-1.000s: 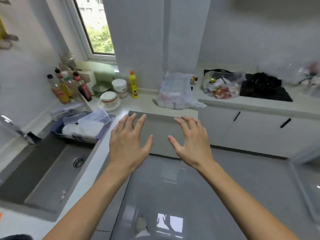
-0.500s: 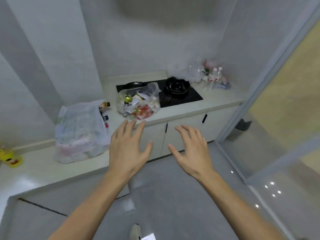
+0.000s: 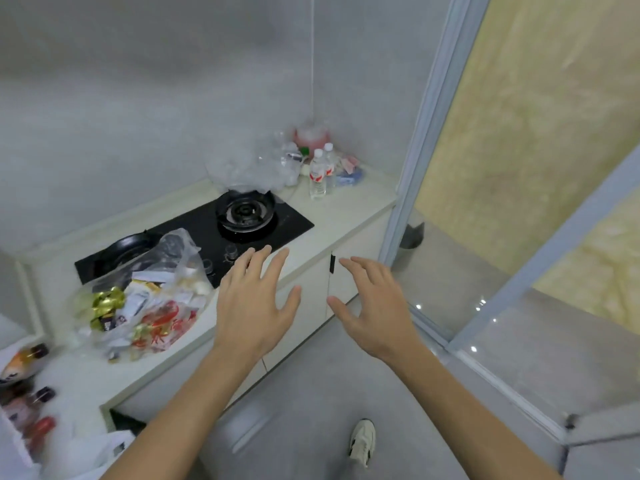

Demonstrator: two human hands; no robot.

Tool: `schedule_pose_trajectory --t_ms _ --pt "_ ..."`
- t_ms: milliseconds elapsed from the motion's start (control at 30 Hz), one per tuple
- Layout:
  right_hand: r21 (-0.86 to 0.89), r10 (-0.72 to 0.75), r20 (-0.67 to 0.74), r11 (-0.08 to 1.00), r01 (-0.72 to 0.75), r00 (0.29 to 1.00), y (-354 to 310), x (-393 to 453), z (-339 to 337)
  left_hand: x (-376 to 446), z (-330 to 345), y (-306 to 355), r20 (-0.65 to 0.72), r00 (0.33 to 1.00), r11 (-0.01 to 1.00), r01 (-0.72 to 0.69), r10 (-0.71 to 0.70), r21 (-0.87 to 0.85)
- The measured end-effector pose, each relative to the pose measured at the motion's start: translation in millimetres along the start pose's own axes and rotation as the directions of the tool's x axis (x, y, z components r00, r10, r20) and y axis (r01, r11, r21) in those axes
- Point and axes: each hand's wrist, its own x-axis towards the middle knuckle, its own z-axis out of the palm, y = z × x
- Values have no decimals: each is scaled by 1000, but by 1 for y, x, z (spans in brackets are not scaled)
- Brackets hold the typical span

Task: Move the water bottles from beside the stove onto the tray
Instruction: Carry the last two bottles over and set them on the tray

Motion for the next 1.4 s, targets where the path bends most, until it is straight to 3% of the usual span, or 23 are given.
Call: schedule_pose_trajectory --t_ms 400,633,867,1167,1267,1400 --pt "6 -24 146 1000 23 989 124 230 11 225 94 29 37 998 998 53 -51 -40" --pt "1 -8 200 1000 8 980 170 360 58 350 158 -3 45 996 995 78 -75 -69" --pt "-38 58 254 998 -50 965 211 484 94 466 212 -25 166 977 979 153 -131 -132" --pt "93 155 367 975 -202 917 287 620 161 571 294 -31 433 820 786 528 -374 -321" --pt "197 80 430 964 -180 899 302 655 184 594 321 -25 429 763 686 634 -483 -356" --pt "293 -94 535 953 -80 840 315 684 208 611 351 -21 417 741 700 656 -526 -283"
